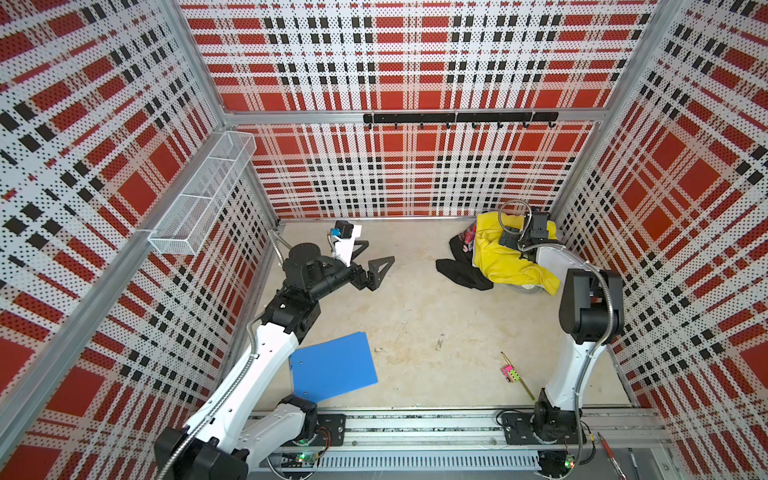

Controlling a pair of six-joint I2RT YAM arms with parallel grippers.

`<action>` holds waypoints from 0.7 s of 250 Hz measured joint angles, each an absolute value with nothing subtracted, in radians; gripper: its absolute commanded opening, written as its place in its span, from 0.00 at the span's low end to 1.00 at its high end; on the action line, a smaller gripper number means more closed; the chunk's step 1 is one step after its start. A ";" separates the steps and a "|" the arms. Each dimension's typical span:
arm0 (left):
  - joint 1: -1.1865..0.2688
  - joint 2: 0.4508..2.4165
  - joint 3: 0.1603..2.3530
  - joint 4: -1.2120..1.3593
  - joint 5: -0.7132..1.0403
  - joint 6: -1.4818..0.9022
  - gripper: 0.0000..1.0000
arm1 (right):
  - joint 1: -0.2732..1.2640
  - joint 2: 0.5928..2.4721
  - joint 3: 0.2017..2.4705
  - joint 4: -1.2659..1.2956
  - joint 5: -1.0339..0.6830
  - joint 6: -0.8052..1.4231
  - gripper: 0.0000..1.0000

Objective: Pick out a specific cloth from the pile
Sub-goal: 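Lower the right gripper beside the yellow shirt onto the black garment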

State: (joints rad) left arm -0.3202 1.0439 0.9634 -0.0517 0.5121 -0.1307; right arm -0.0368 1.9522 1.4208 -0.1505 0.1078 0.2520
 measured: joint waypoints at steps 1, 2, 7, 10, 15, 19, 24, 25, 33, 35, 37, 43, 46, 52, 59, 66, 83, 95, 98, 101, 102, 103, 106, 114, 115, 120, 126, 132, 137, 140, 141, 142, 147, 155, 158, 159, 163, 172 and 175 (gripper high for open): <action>-0.320 1.044 0.963 -0.052 0.512 -0.131 0.99 | -0.037 1.949 1.417 -0.151 0.107 0.252 0.95; -0.320 1.044 0.963 -0.052 0.512 -0.131 0.99 | -0.036 1.945 1.414 -0.151 0.107 0.251 0.95; -0.320 1.045 0.963 -0.052 0.512 -0.131 0.99 | -0.035 1.921 1.393 -0.149 0.105 0.251 0.95; -0.320 1.046 0.963 -0.052 0.512 -0.131 0.99 | -0.034 1.911 1.383 -0.150 0.104 0.250 0.95; -0.320 1.047 0.963 -0.052 0.512 -0.131 0.99 | -0.032 1.886 1.363 -0.147 0.104 0.251 0.95; -0.320 1.048 0.963 -0.052 0.512 -0.131 0.99 | -0.028 1.869 1.347 -0.147 0.104 0.250 0.94; -0.320 1.049 0.963 -0.052 0.512 -0.131 0.99 | -0.025 1.845 1.327 -0.143 0.104 0.250 0.94; -0.320 1.050 0.963 -0.052 0.512 -0.131 0.99 | -0.024 1.842 1.324 -0.143 0.104 0.250 0.94; -0.320 1.050 0.963 -0.052 0.512 -0.131 0.99 | -0.015 1.806 1.294 -0.134 0.104 0.250 0.93; -0.320 1.050 0.963 -0.052 0.512 -0.131 0.99 | -0.014 1.798 1.288 -0.133 0.104 0.250 0.92; -0.320 1.050 0.962 -0.052 0.511 -0.131 0.99 | -0.010 1.784 1.276 -0.130 0.104 0.250 0.92; -0.320 1.050 0.962 -0.052 0.512 -0.131 0.99 | -0.002 1.757 1.251 -0.121 0.104 0.250 0.91; -0.320 1.050 0.962 -0.052 0.511 -0.131 0.99 | 0.002 1.742 1.238 -0.116 0.101 0.249 0.91; -0.320 1.050 0.961 -0.052 0.512 -0.131 0.99 | 0.012 1.715 1.211 -0.105 0.098 0.248 0.89; -0.320 1.050 0.961 -0.052 0.511 -0.131 0.99 | 0.023 1.682 1.180 -0.094 0.094 0.247 0.85; -0.320 1.050 0.960 -0.052 0.511 -0.131 0.99 | 0.037 1.652 1.151 -0.086 0.089 0.243 0.82; -0.320 1.050 0.959 -0.052 0.511 -0.131 0.99 | 0.077 1.593 1.096 -0.077 0.075 0.234 0.77; -0.320 1.050 0.959 -0.052 0.512 -0.131 0.99 | 0.109 1.573 1.077 -0.078 0.064 0.223 0.73; -0.320 1.050 0.959 -0.052 0.512 -0.131 0.99 | 0.118 1.570 1.073 -0.078 0.060 0.221 0.72; -0.320 1.050 0.959 -0.052 0.511 -0.132 0.99 | 0.125 1.569 1.071 -0.078 0.058 0.221 0.71; -0.320 1.050 0.959 -0.052 0.511 -0.132 0.99 | 0.127 1.568 1.070 -0.078 0.057 0.221 0.71; -0.320 1.050 0.959 -0.052 0.511 -0.132 0.99 | 0.131 1.568 1.069 -0.078 0.053 0.218 0.70; -0.320 1.050 0.959 -0.052 0.511 -0.133 0.99 | 0.139 1.568 1.068 -0.078 0.052 0.215 0.70; -0.320 1.051 0.959 -0.052 0.511 -0.135 0.99 | 0.157 1.568 1.062 -0.077 0.041 0.212 0.68; -0.320 1.051 0.959 -0.052 0.511 -0.135 0.99 | 0.159 1.568 1.061 -0.077 0.040 0.213 0.68; -0.320 1.052 0.959 -0.051 0.511 -0.137 0.99 | 0.170 1.568 1.055 -0.077 0.033 0.210 0.68; -0.320 1.053 0.959 -0.051 0.510 -0.139 0.99 | 0.185 1.568 1.045 -0.075 0.023 0.209 0.68; -0.320 1.054 0.959 -0.051 0.509 -0.141 0.99 | 0.197 1.568 1.034 -0.073 0.014 0.207 0.68; -0.320 1.055 0.959 -0.051 0.509 -0.142 0.99 | 0.207 1.568 1.023 -0.072 0.007 0.206 0.68; -0.320 1.056 0.959 -0.051 0.509 -0.144 0.99 | 0.212 1.568 1.018 -0.071 0.004 0.205 0.68; -0.320 1.056 0.959 -0.051 0.509 -0.144 0.99 | 0.215 1.568 1.014 -0.071 0.002 0.204 0.68; -0.320 1.056 0.959 -0.051 0.509 -0.145 0.99 | 0.216 1.568 1.013 -0.071 0.001 0.204 0.68; -0.320 1.057 0.959 -0.051 0.508 -0.146 0.99 | 0.222 1.570 1.005 -0.071 -0.002 0.204 0.68; -0.320 1.058 0.959 -0.051 0.508 -0.149 0.99 | 0.231 1.573 0.991 -0.072 -0.009 0.203 0.68; -0.320 1.059 0.959 -0.051 0.508 -0.150 0.99 | 0.233 1.574 0.987 -0.073 -0.011 0.203 0.67; -0.320 1.059 0.959 -0.051 0.508 -0.150 0.99 | 0.234 1.574 0.986 -0.073 -0.011 0.203 0.67; -0.320 1.060 0.959 -0.051 0.508 -0.151 0.99 | 0.237 1.577 0.980 -0.073 -0.013 0.202 0.68; -0.320 1.060 0.959 -0.051 0.509 -0.152 0.99 | 0.241 1.582 0.971 -0.072 -0.017 0.202 0.67; -0.320 1.060 0.959 -0.051 0.509 -0.153 0.99 | 0.241 1.583 0.968 -0.071 -0.019 0.202 0.67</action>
